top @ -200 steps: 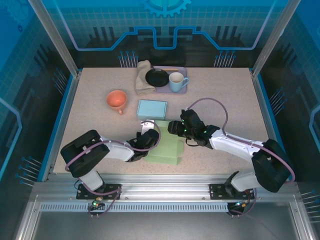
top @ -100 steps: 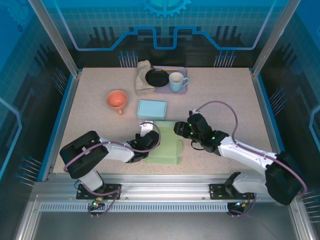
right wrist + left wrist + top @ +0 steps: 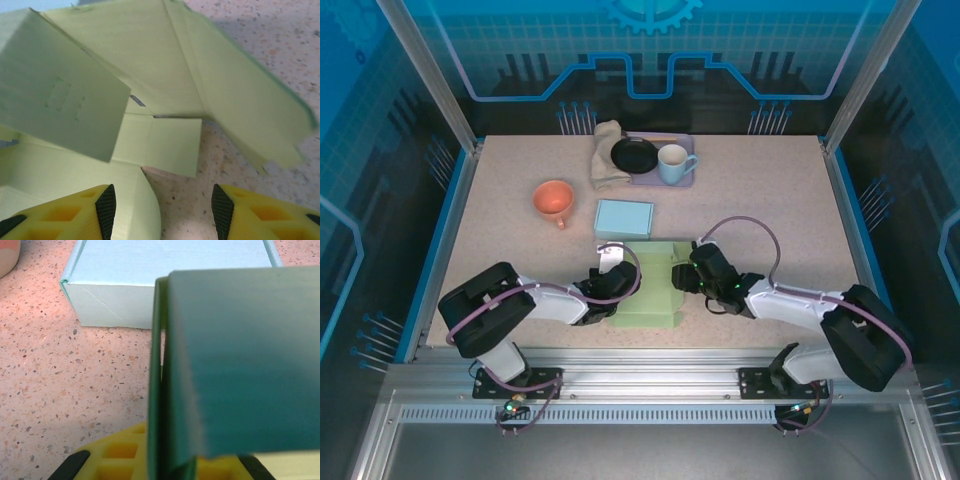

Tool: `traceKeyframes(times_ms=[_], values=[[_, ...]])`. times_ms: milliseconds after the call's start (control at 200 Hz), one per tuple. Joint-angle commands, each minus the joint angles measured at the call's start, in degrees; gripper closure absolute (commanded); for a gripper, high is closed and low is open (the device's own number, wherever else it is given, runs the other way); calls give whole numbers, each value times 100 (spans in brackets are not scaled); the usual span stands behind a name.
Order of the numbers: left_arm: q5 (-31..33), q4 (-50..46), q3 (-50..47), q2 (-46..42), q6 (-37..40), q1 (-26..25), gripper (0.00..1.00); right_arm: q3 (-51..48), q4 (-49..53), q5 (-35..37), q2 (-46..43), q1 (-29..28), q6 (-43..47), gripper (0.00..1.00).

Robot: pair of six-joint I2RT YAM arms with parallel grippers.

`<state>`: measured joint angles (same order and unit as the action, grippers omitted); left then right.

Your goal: Fold the paper box

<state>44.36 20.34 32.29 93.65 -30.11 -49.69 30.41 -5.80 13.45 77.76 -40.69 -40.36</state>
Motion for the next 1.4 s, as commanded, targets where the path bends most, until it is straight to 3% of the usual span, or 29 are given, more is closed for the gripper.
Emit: traceKeyframes(times_ms=[0,315,560,835,1135,1285,1396], values=[[8,-171,107,-109,-74,-45,86,-1,-714,-172,239,178,308,45],[-98,-90,85,-75,-65,-49,86,52,-1185,-170,882,327,388,44],[-125,-73,75,-90,-89,-49,86,-11,-1853,-873,1002,146,426,47],[-147,-50,85,22,-171,-71,86,241,-1482,-557,931,-370,530,47],[-117,-91,137,29,-86,-72,86,447,-1494,-646,1410,-411,421,49],[-10,-125,155,49,27,-67,86,461,-1007,-461,941,-413,611,48],[57,-91,106,26,74,-74,86,450,-89,-85,323,-444,786,48]])
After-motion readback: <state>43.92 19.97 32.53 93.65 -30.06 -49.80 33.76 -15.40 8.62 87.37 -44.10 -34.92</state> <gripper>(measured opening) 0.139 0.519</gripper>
